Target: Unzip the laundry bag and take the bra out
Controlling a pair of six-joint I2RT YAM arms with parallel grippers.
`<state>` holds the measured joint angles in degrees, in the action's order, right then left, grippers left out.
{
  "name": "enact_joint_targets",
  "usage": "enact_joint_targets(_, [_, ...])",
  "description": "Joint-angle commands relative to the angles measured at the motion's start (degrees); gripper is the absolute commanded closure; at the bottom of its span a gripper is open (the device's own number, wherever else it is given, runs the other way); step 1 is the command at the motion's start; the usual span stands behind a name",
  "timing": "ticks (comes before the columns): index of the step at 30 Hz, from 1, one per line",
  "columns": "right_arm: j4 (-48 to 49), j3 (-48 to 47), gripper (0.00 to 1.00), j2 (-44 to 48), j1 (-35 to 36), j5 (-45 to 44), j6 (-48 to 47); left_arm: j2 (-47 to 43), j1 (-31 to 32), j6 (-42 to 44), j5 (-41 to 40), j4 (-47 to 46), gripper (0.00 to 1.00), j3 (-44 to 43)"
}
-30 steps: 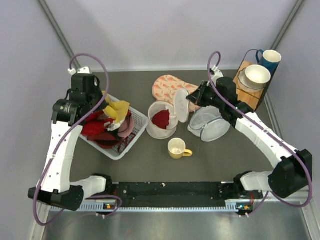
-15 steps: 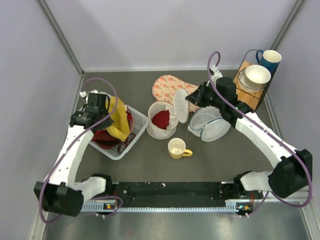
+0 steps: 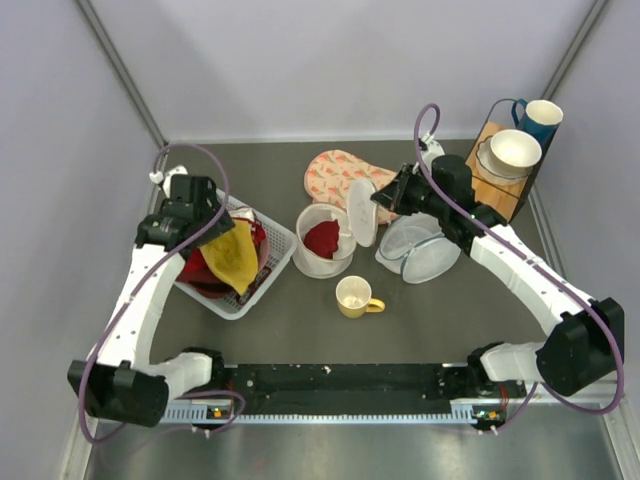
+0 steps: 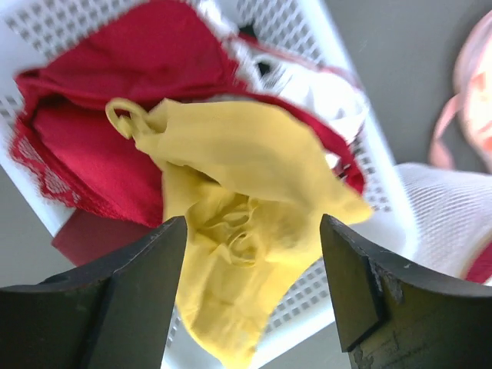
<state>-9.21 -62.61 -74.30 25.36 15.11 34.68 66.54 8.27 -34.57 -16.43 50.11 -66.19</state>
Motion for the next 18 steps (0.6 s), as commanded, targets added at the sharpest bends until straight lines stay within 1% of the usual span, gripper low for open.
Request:
enact_joint_targets(1, [2.6,-0.1,1.0,0.4,0.1,0.4,0.0,-4.8,-0.3,2.9,-1.9,1.0,0.25,-6.9])
enact_joint_targets(3, [2.7,-0.1,1.0,0.3,0.1,0.4,0.0,-5.0,-0.3,3.5,0.1,0.0,0.3,-7.4])
enact_joint_targets(5, [2.8,0.0,1.0,0.2,0.2,0.7,0.2,-4.0,-0.3,3.6,1.7,-1.2,0.41,-6.6])
enact_joint_targets(7, [2.9,0.1,1.0,0.0,0.1,0.9,0.4,-2.6,-0.3,3.3,4.0,-3.4,0.49,-4.0])
enact_joint_targets(8, [2.9,0.1,1.0,0.0,0.1,1.0,0.3,-1.1,-0.3,2.9,4.0,-4.0,0.6,-3.0])
enact_joint_targets(10, [2.9,0.1,1.0,0.1,0.2,1.1,0.4,0.4,-0.3,2.0,3.9,-6.2,0.65,0.0])
enact_joint_targets(11, [2.9,0.1,1.0,0.2,0.2,1.0,0.4,2.2,-0.3,1.2,3.3,-7.0,0.71,0.9])
enact_joint_targets(12, [2.9,0.2,1.0,0.2,0.2,1.0,0.4,3.1,-0.2,0.7,2.9,-8.3,0.73,2.8])
enact_joint_targets(14, [2.8,0.2,1.0,0.2,0.2,1.0,0.4,6.0,-0.3,-1.1,3.8,-10.3,0.74,4.0])
enact_joint_targets(16, [2.8,0.6,1.0,0.6,0.1,0.6,0.2,8.2,-0.3,-2.6,3.5,-12.5,0.76,7.3])
enact_joint_targets(18, [2.7,0.7,1.0,0.7,0.2,0.4,0.2,11.1,-0.3,-3.0,3.2,-16.9,0.76,10.5])
